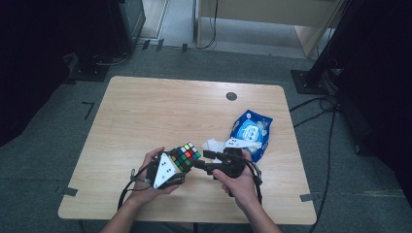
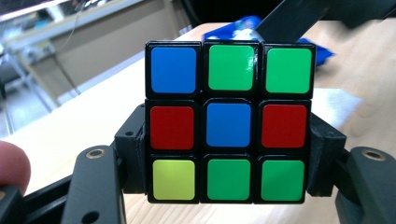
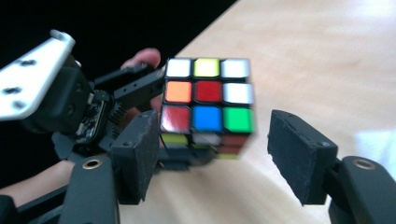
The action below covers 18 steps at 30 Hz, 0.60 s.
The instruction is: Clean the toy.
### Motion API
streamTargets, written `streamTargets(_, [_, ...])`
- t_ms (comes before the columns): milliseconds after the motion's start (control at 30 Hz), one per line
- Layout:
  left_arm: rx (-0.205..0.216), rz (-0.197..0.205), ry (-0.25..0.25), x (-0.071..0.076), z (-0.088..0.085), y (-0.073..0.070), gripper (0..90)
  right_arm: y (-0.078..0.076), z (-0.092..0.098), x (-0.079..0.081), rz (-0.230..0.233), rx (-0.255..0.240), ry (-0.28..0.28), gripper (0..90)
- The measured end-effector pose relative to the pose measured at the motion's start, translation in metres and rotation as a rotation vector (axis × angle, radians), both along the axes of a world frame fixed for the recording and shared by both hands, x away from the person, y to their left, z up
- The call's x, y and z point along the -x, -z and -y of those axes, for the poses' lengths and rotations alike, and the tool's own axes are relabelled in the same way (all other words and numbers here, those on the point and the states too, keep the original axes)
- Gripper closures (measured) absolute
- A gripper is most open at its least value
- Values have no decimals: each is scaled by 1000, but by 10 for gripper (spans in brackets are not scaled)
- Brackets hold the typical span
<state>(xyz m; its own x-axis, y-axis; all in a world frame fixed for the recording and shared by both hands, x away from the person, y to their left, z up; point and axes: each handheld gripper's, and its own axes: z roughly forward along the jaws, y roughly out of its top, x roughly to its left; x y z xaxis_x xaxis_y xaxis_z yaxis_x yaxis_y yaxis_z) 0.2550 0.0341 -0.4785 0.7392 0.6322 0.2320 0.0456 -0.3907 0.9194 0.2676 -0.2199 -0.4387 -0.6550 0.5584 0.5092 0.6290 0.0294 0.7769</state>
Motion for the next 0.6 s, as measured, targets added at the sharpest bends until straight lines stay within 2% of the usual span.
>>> streamTargets(33, [32,-31,-24,-6,-10,-1,341,-2,8,-2,42,-11,35,369])
streamTargets(67, [49,-46,-35,-8,-14,-1,341,-1,11,-3,65,1,56,379])
streamTargets(100, [60,-61,-44,-10,-18,-2,341,2,13,-4,88,40,84,388])
streamTargets(167, [92,-88,-45,-13,-22,-3,341,11,15,-8,103,139,129,407])
streamTargets(233, [103,-95,-46,-14,-24,-4,341,25,15,-12,130,283,184,434])
streamTargets(300, [109,-100,-40,-14,-24,-5,341,40,15,-16,118,370,209,455])
streamTargets(333, [109,-100,-40,-14,-24,-5,340,40,15,-16,118,370,209,455])
streamTargets(367, [111,-95,-43,-13,-23,-5,340,52,16,-19,104,430,226,469])
streamTargets(433, [116,-108,-24,-13,-22,-5,340,60,16,-21,108,490,239,476])
streamTargets(600, [122,-117,-18,-13,-21,-6,340,72,18,-24,92,543,269,515])
